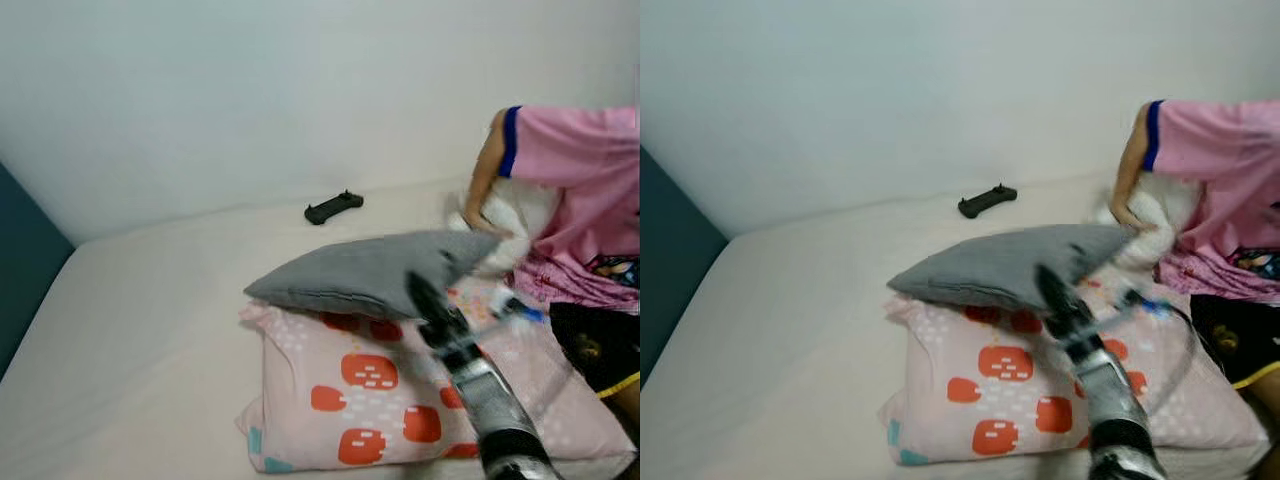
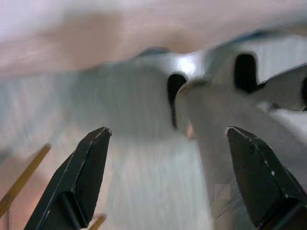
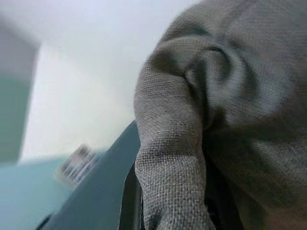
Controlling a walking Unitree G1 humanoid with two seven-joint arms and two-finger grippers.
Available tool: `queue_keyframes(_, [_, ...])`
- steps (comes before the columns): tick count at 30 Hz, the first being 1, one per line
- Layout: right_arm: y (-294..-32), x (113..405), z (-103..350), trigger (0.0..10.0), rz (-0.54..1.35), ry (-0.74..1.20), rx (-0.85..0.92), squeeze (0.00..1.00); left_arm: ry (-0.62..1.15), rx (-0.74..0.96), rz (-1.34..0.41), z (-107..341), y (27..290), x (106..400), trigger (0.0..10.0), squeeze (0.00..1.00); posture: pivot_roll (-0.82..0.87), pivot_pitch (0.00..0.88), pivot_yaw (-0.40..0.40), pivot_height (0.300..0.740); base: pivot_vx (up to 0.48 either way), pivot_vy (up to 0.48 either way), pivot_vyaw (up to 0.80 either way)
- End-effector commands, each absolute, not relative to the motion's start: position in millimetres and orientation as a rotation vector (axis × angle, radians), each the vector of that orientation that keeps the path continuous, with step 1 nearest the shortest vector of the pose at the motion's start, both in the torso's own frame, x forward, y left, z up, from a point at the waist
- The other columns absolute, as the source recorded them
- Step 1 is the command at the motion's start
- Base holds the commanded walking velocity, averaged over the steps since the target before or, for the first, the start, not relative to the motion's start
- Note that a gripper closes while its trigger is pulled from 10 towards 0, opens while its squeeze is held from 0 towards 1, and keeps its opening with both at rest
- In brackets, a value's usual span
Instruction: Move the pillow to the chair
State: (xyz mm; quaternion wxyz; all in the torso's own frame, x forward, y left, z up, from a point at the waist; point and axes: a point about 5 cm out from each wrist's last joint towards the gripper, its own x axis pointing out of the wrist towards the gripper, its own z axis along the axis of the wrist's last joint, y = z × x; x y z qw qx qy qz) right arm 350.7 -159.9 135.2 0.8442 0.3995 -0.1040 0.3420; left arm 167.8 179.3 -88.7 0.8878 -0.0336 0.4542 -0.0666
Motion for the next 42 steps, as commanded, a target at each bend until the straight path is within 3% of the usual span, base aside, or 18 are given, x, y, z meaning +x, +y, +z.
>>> queue_keyframes(1, [-144,349,136,0.0,0.813,-0.189,0.802,0.0,0.986,-0.086,-0.109,-93,181,158,10.0,0.0,-0.06,0.087,0.076,0.74,0.0,0.0,0.0])
queue_keyframes(2, [-128,348,132,0.0,0.874,-0.136,0.75,0.0,0.975,-0.099,-0.105,-92,176,164,10.0,0.0,-0.07,0.065,0.055,0.74,0.0,0.0,0.0])
queue_keyframes(5, [-111,343,128,0.0,0.951,-0.093,0.712,0.0,0.967,-0.11,-0.101,-91,171,168,10.0,0.0,-0.09,0.053,0.045,0.74,0.0,0.0,0.0])
queue_keyframes(8, [-83,329,103,0.0,1.039,0.075,0.497,0.0,0.963,-0.121,-0.102,-90,164,172,10.0,0.0,-0.11,0.034,0.031,0.74,0.0,0.0,0.0])
queue_keyframes(11, [-79,323,77,0.0,0.978,0.216,0.343,0.0,0.965,-0.128,-0.105,-90,159,173,10.0,0.0,-0.11,0.022,0.025,0.74,0.0,0.0,0.0])
queue_keyframes(17, [-93,312,38,0.0,0.762,0.396,0.224,0.0,0.967,-0.133,-0.115,-90,152,175,10.0,0.0,-0.11,0.006,0.009,0.74,0.0,0.0,0.4])
queue_keyframes(20, [-99,305,26,0.0,0.712,0.444,0.247,0.0,0.96,-0.142,-0.11,-89,150,177,10.0,0.0,-0.1,0.0,0.008,0.74,0.0,0.0,0.8])
queue_keyframes(33, [-77,296,27,0.0,0.882,0.402,0.238,0.0,0.956,-0.136,-0.091,-87,156,180,10.0,0.0,-0.09,0.0,0.008,0.74,0.0,0.0,0.8])
queue_keyframes(42, [-70,327,77,0.0,0.897,0.181,0.298,0.0,0.952,-0.137,-0.079,-86,157,182,10.0,0.0,-0.09,0.0,0.004,0.74,0.0,0.0,0.8])
